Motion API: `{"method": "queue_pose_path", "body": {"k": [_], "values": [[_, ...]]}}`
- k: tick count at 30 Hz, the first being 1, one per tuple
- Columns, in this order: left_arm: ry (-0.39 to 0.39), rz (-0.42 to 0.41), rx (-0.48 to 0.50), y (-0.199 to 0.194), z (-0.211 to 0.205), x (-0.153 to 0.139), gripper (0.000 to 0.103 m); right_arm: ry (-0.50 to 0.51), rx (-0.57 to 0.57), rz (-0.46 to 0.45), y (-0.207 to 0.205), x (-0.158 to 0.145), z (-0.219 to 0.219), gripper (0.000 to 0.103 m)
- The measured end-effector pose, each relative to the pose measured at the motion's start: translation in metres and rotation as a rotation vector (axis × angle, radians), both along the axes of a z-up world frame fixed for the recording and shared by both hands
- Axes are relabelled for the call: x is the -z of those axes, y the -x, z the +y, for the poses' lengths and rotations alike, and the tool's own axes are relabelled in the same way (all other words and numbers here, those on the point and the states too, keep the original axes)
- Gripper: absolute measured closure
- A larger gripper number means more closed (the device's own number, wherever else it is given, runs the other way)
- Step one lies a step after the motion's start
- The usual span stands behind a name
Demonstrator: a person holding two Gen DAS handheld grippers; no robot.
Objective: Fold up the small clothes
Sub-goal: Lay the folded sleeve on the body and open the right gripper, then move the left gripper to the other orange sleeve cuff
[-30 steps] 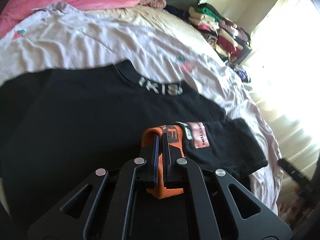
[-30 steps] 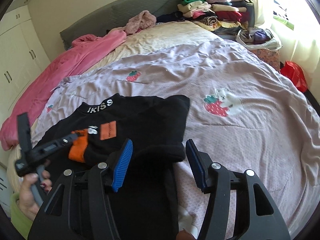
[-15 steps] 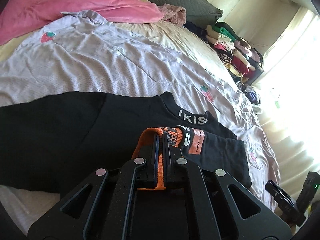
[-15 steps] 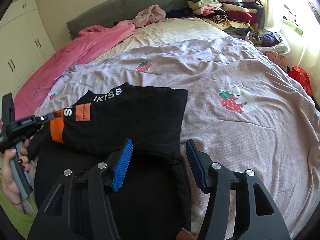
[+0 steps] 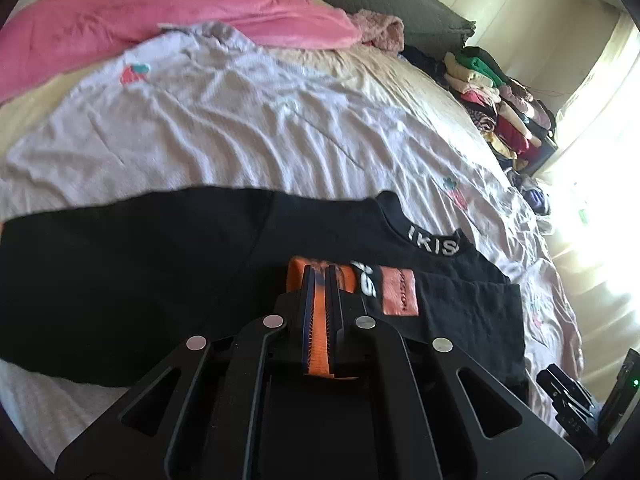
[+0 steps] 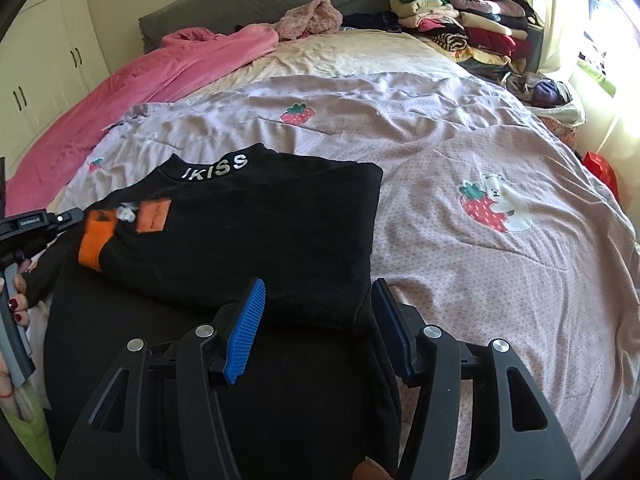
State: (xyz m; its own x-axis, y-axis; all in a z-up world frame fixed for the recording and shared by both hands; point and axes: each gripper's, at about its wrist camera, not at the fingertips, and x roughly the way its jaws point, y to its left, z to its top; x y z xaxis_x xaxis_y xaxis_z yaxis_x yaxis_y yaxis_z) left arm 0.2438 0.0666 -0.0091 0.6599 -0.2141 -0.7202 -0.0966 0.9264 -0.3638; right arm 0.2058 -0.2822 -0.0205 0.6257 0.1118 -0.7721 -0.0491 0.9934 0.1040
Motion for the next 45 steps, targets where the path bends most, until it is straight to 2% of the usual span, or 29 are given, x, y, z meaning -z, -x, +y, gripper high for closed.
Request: {"method": "queue_pose_path", "body": {"k": [3, 5, 7, 10, 14, 16, 22, 25, 27, 29, 33, 39, 43, 45], "values": [[-0.051, -0.037, -0.015, 0.004, 0.001, -0.01, 0.101, 0.012, -0.005, -0.009, -0.001, 0.0, 0.001, 0.049], [-0.063, -0.034, 0.008, 0.004, -0.004, -0.009, 0.091, 0.012, -0.008, -0.01, -0.003, 0.001, 0.002, 0.046], [-0.059, -0.001, 0.053, -0.001, -0.014, 0.0, 0.088, 0.019, -0.008, -0.019, -0.005, 0.001, 0.004, 0.037], [-0.109, 0.047, 0.106, -0.006, -0.033, 0.015, 0.086, 0.026, -0.011, -0.017, -0.011, 0.003, 0.006, 0.037], [-0.216, 0.168, 0.149, -0.015, -0.049, 0.05, 0.068, 0.002, -0.024, -0.016, -0.017, 0.003, 0.012, 0.037], [-0.199, 0.177, 0.144, -0.018, -0.046, 0.063, 0.067, -0.008, -0.042, -0.021, -0.017, 0.001, 0.018, 0.037], [-0.186, 0.175, 0.136, -0.016, -0.042, 0.062, 0.063, 0.005, -0.109, -0.024, -0.024, 0.001, 0.042, 0.036], [-0.181, 0.176, 0.139, -0.015, -0.042, 0.061, 0.063, 0.012, -0.097, 0.046, -0.042, 0.024, 0.04, 0.033], [-0.178, 0.177, 0.138, -0.016, -0.042, 0.061, 0.062, 0.041, -0.06, 0.144, -0.056, 0.052, 0.031, 0.033], [-0.168, 0.178, 0.136, -0.016, -0.041, 0.06, 0.061, 0.012, -0.067, 0.149, -0.056, 0.063, 0.026, 0.032], [-0.159, 0.178, 0.143, -0.016, -0.041, 0.061, 0.056, 0.01, -0.072, 0.147, -0.053, 0.057, 0.027, 0.032], [-0.134, 0.183, 0.166, -0.015, -0.044, 0.057, 0.042, -0.042, -0.074, 0.11, -0.031, 0.038, 0.018, 0.026], [-0.139, 0.187, 0.182, -0.01, -0.046, 0.053, 0.033, -0.054, -0.059, 0.085, -0.019, 0.028, 0.014, 0.01], [-0.136, 0.183, 0.18, -0.008, -0.045, 0.049, 0.03, -0.055, -0.053, 0.073, -0.014, 0.025, 0.012, 0.009]]}}
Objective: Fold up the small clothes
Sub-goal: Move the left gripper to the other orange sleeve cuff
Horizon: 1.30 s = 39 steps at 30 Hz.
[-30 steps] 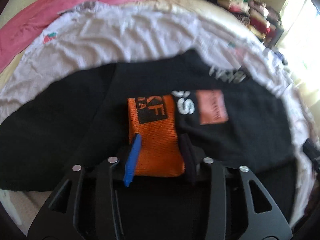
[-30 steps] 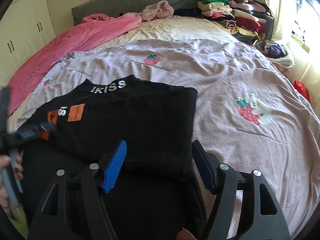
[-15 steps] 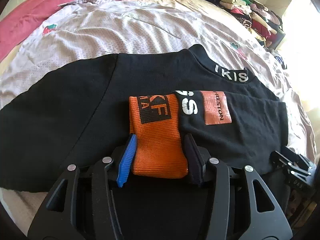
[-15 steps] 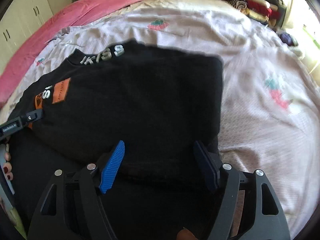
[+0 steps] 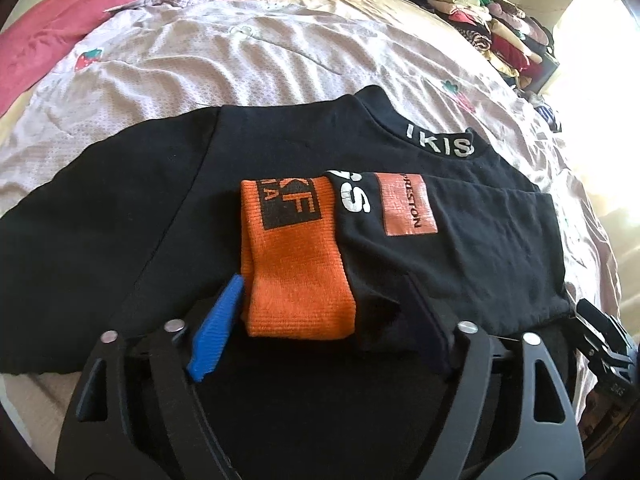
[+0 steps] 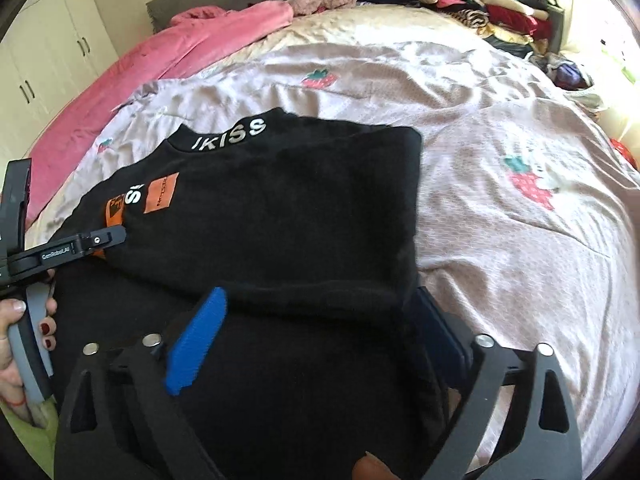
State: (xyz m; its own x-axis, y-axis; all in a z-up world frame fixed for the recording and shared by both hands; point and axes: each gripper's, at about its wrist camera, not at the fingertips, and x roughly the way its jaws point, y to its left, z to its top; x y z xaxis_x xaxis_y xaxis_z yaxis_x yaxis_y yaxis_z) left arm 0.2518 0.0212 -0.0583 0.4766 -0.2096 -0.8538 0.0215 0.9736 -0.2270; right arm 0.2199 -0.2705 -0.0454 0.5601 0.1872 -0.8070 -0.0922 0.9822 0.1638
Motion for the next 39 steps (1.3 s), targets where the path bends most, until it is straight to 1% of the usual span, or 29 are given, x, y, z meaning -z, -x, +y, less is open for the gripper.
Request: {"method": "queue_pose_path", "body": {"k": [3, 7, 12, 13, 14, 19, 23, 28, 31, 33, 39], "values": [[0.013, -0.01, 0.0, 0.003, 0.002, -0.005, 0.028, -0.023, 0.015, -0.012, 0.008, -0.004, -0.004, 0.009], [0.026, -0.042, 0.008, 0.012, 0.003, -0.017, 0.019, -0.058, 0.025, -0.027, 0.016, -0.01, -0.006, 0.007], [0.025, -0.102, 0.011, 0.026, 0.007, -0.037, 0.017, -0.059, 0.01, -0.058, 0.028, -0.023, 0.001, 0.005], [0.025, -0.114, 0.008, 0.029, 0.009, -0.041, 0.01, -0.06, 0.011, -0.066, 0.031, -0.025, 0.002, 0.005], [0.025, -0.12, 0.004, 0.031, 0.01, -0.044, 0.01, -0.061, 0.011, -0.077, 0.034, -0.028, 0.003, 0.005], [0.046, -0.155, -0.016, 0.044, 0.022, -0.057, 0.01, -0.048, 0.002, -0.11, 0.045, -0.038, 0.012, 0.005], [0.045, -0.195, -0.038, 0.054, 0.031, -0.066, 0.01, -0.055, -0.016, -0.134, 0.051, -0.047, 0.021, 0.005], [0.024, -0.242, -0.065, 0.068, 0.047, -0.076, 0.01, -0.056, -0.063, -0.161, 0.057, -0.059, 0.042, 0.005], [-0.002, -0.26, -0.113, 0.075, 0.062, -0.079, 0.01, -0.057, -0.09, -0.176, 0.057, -0.067, 0.055, 0.005], [0.0, -0.266, -0.136, 0.078, 0.071, -0.08, 0.01, -0.055, -0.109, -0.185, 0.057, -0.071, 0.065, 0.005], [-0.058, -0.303, -0.228, 0.088, 0.098, -0.086, 0.01, -0.052, -0.161, -0.212, 0.054, -0.084, 0.096, 0.005]]}}
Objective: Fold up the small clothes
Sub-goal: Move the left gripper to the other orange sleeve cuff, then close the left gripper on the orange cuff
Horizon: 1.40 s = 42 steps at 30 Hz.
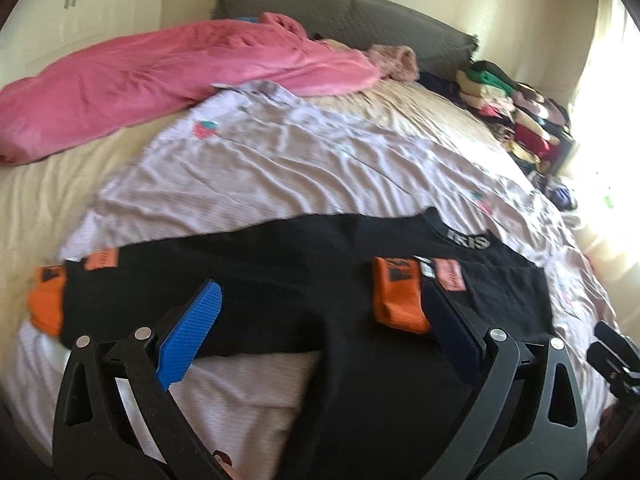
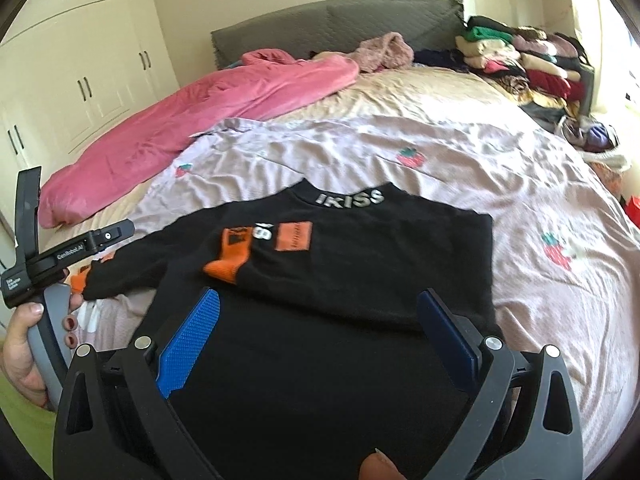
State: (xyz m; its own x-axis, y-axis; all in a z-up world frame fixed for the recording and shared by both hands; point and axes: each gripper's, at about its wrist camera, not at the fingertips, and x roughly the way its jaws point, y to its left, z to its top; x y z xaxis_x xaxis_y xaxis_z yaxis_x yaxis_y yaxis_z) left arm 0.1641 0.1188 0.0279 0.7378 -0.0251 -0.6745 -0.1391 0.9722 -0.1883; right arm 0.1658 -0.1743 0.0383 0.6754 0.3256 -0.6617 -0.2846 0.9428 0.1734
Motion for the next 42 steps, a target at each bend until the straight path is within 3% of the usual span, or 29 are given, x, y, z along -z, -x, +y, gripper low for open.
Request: {"method": "queue_pose_path", "body": {"k": [19, 23, 27, 37, 42], "values": [[-0.057, -0.031, -0.176, 0.019, 0.049, -0.004, 0.01, 0.02, -0.135, -0.041, -0.021, -0.01, 0.087, 0.005], [-0.124, -0.042, -0.237, 0.023, 0.057, -0.006, 0.01, 0.029, -0.163, -0.033, -0.025, -0.005, 0.105, 0.005], [-0.142, -0.054, -0.29, 0.03, 0.07, -0.007, 0.01, 0.042, -0.188, -0.024, -0.027, 0.001, 0.121, 0.005], [-0.067, -0.052, -0.5, 0.053, 0.124, 0.006, 0.009, 0.068, -0.235, -0.01, -0.034, 0.013, 0.157, 0.005], [0.033, -0.011, -0.57, 0.057, 0.147, 0.024, 0.01, 0.043, -0.254, -0.002, -0.033, 0.014, 0.169, 0.005]]}}
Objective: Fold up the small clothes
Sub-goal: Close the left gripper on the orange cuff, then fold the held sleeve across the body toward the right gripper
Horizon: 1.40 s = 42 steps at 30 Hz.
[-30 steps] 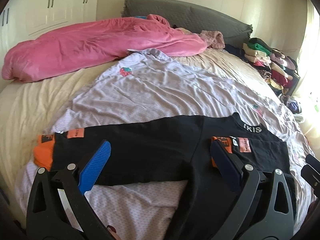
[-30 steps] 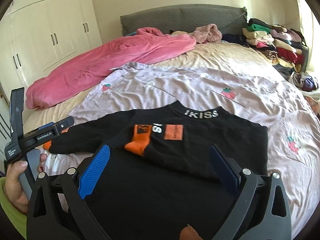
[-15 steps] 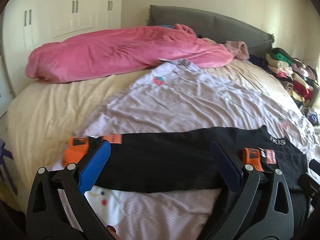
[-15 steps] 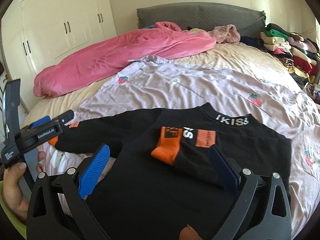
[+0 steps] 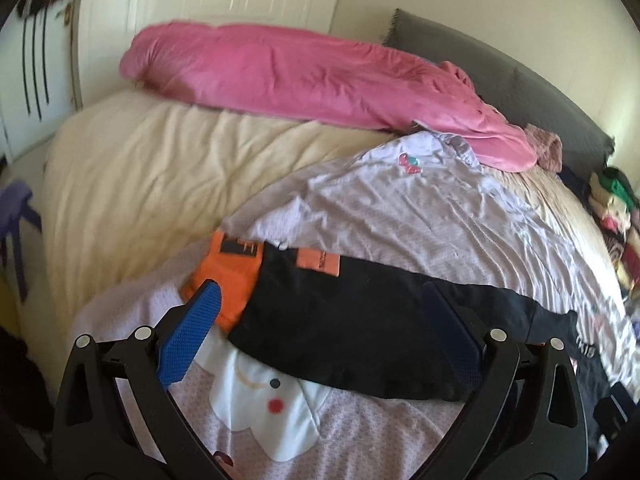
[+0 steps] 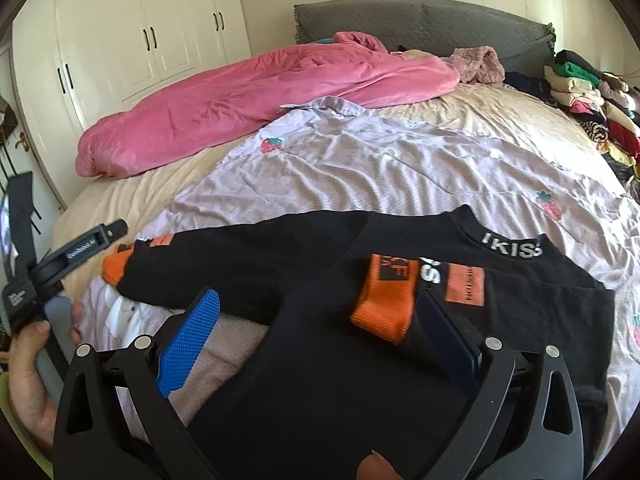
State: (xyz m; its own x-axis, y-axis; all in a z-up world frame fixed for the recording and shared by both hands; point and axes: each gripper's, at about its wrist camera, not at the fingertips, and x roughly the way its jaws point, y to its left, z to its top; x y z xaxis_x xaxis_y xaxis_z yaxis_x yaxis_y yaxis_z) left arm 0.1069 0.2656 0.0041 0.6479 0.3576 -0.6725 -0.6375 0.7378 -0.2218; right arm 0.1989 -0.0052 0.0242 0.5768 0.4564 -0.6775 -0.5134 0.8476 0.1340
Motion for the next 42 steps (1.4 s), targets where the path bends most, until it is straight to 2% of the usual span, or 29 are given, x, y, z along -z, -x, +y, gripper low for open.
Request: {"method": "queue_pose_path", "body": {"k": [9, 17, 21, 24, 27, 30, 33, 35, 37, 40, 42], "values": [[0.078, 0.046, -0.047, 0.001, 0.012, 0.023, 0.01, 0.006, -0.031, 0.02, 0.001, 0.007, 0.017, 0.005], [0.195, 0.078, -0.086, 0.002, 0.028, 0.046, 0.01, 0.079, -0.1, 0.057, -0.003, 0.028, 0.049, 0.005], [0.265, 0.087, -0.095, -0.001, 0.037, 0.06, 0.01, 0.065, -0.103, 0.078, 0.001, 0.039, 0.052, 0.005], [0.308, 0.062, -0.127, 0.0, 0.048, 0.066, 0.01, 0.057, -0.093, 0.096, 0.004, 0.046, 0.047, 0.005], [0.31, -0.003, -0.178, 0.004, 0.059, 0.063, 0.01, 0.053, -0.056, 0.092, 0.007, 0.049, 0.037, 0.005], [0.302, -0.034, -0.175, 0.0, 0.062, 0.061, 0.01, 0.024, -0.023, 0.101, 0.01, 0.05, 0.022, 0.005], [0.282, -0.022, -0.158, -0.01, 0.063, 0.061, 0.022, 0.006, 0.011, 0.11, 0.008, 0.05, 0.01, 0.005], [0.274, -0.005, -0.16, -0.012, 0.064, 0.063, 0.038, -0.005, 0.026, 0.114, 0.008, 0.05, 0.003, 0.005], [0.292, -0.022, -0.157, -0.01, 0.067, 0.063, 0.05, -0.017, 0.039, 0.116, 0.008, 0.051, -0.004, 0.005], [0.281, -0.043, -0.137, -0.009, 0.065, 0.058, 0.08, -0.043, 0.063, 0.13, 0.009, 0.052, -0.016, 0.005], [0.262, -0.058, -0.111, -0.009, 0.061, 0.053, 0.084, -0.068, 0.074, 0.147, 0.011, 0.054, -0.026, 0.005]]}}
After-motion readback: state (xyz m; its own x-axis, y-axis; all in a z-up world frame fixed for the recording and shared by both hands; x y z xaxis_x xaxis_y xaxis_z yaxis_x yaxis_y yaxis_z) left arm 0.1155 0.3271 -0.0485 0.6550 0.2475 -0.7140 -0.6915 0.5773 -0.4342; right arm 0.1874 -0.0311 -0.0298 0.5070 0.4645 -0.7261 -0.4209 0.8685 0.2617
